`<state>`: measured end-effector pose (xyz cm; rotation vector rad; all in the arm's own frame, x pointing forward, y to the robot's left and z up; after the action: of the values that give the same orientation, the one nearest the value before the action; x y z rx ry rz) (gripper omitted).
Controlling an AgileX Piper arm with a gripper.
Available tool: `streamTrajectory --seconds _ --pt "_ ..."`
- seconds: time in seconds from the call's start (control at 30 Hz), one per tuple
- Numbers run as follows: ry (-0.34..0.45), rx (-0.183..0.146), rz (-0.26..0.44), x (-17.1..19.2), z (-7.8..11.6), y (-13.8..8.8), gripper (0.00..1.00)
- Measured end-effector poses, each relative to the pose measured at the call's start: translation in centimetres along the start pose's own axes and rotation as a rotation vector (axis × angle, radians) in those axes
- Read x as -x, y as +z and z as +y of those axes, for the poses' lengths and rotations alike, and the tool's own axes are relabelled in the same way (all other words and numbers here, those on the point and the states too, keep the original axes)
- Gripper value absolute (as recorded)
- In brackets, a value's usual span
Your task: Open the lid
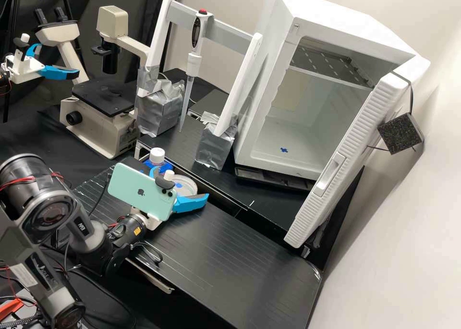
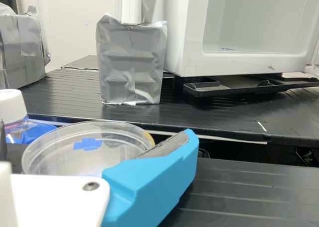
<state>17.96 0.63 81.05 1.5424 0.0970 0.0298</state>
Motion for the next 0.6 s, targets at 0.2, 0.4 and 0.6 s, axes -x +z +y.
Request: streamTrajectory --seconds 0.2,0.4,0.6 --pt "0.01 -0.004 -0.009 0.06 0.2 0.17 0.0" --pt "0.009 -0.004 -0.01 0.06 0.19 0.18 0.0" --pt "0.009 -0.004 -0.01 0.06 0.19 0.18 0.0"
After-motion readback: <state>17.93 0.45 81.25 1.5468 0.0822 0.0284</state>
